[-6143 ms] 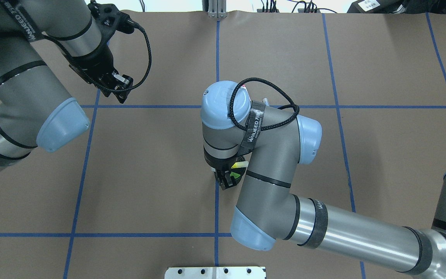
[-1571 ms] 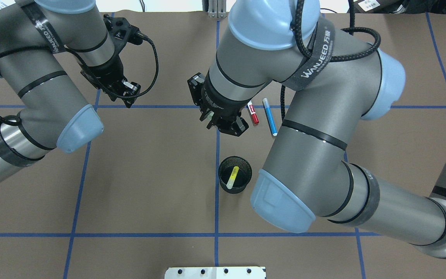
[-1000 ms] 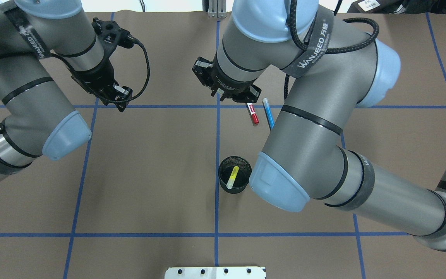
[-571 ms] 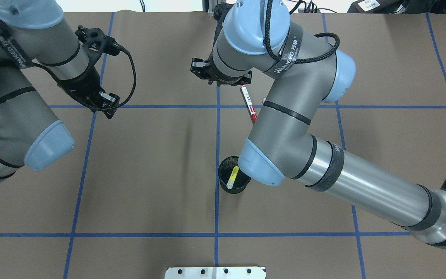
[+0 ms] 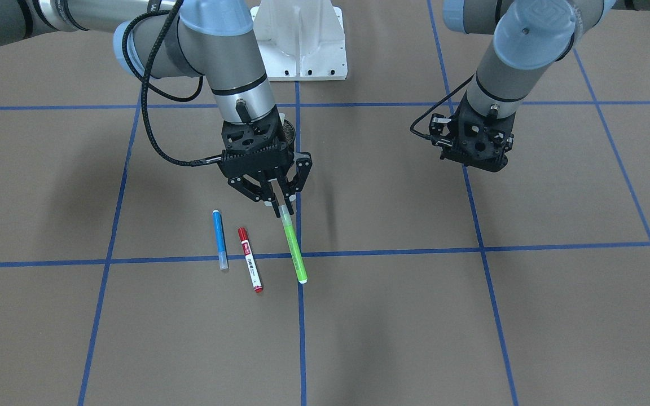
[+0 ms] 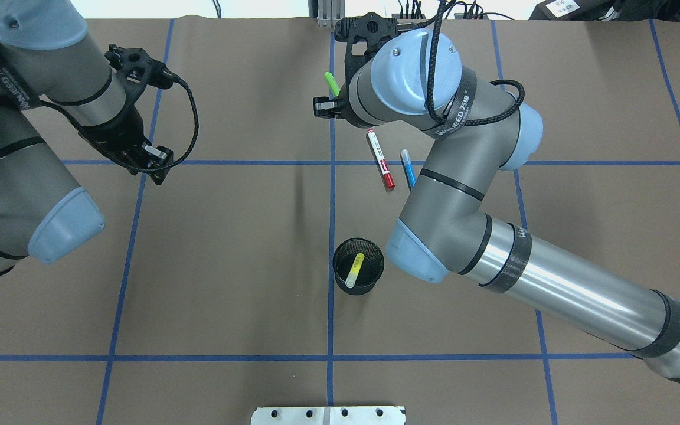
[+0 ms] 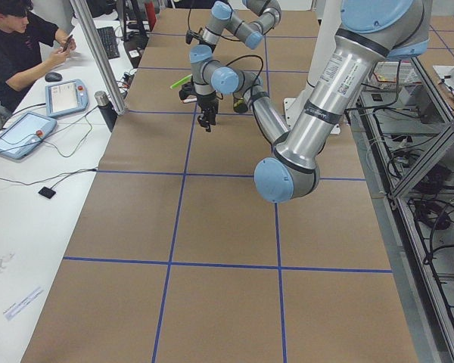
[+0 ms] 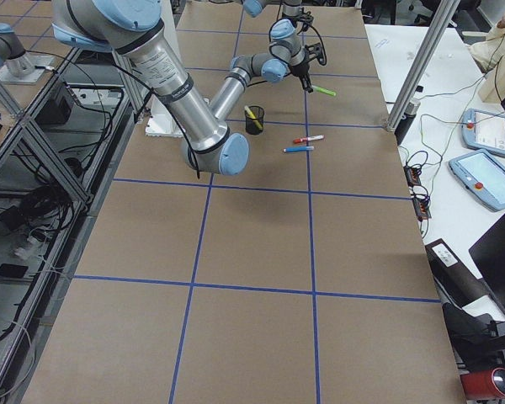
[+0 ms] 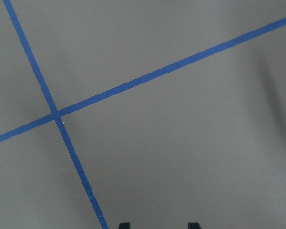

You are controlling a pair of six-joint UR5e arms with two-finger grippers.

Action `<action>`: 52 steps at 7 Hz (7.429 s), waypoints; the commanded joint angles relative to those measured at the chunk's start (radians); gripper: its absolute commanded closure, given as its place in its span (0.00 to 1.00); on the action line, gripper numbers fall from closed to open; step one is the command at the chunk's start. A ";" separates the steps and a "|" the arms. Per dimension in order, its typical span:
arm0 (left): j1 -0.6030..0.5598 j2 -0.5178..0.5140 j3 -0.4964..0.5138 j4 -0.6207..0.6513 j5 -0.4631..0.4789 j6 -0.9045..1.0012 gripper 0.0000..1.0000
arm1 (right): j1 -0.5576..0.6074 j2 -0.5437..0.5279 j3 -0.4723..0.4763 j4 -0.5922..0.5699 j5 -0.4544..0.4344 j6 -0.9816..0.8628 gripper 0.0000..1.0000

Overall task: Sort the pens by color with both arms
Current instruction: 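Lower the green highlighter beside the red marker and open the right gripper, then raise the right gripper away while the left gripper moves over the cup, then lower the left gripper into the cup and grasp the yellow highlighter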

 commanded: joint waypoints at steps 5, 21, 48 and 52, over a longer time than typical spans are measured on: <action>0.000 0.004 -0.005 0.001 -0.001 0.000 0.49 | -0.005 -0.003 -0.169 -0.004 0.065 -0.205 1.00; 0.282 -0.290 0.102 -0.068 -0.044 -0.250 0.45 | 0.159 -0.298 0.458 -0.581 0.458 -0.226 0.00; 0.393 -0.409 0.358 -0.212 0.011 -0.528 0.58 | 0.209 -0.280 0.400 -0.572 0.466 -0.133 0.00; 0.393 -0.398 0.349 -0.198 0.011 -0.528 0.59 | 0.209 -0.278 0.400 -0.572 0.466 -0.133 0.00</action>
